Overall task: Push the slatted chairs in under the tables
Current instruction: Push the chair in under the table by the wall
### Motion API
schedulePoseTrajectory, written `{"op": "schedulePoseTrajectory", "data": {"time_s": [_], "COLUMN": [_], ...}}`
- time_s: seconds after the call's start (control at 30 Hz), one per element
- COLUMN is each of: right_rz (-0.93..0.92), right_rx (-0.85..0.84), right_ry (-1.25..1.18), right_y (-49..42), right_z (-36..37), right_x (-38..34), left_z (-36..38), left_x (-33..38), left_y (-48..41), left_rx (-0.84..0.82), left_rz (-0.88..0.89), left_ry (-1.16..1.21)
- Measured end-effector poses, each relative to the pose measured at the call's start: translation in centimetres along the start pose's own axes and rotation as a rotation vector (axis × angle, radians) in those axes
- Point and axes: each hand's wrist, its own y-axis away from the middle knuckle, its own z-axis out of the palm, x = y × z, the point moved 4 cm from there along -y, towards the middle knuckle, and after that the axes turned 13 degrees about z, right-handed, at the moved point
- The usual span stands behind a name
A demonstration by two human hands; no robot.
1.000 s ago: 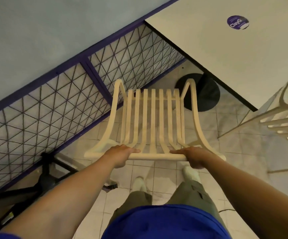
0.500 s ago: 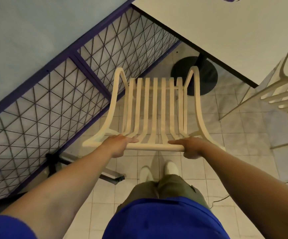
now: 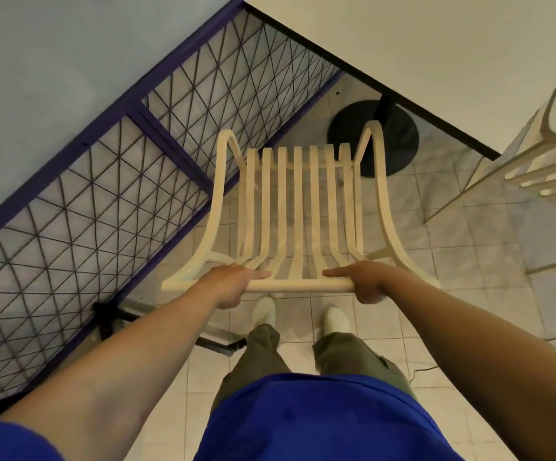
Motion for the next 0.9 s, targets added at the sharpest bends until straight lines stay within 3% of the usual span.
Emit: {"op": "schedulePoseTrajectory", "data": {"time_s": [0.9], "right_rz": [0.123], "right_rx": [-0.045], "right_ry": [-0.268], "right_y": [-1.1], "right_z": [1.8], "right_x": [-7.6], "left_z": [-5.0], "left_x": [-9.0], "left_y": [0.2], "left_rx": [-0.12], "left_rz": [0.205], "left_ry": [-0.124]}}
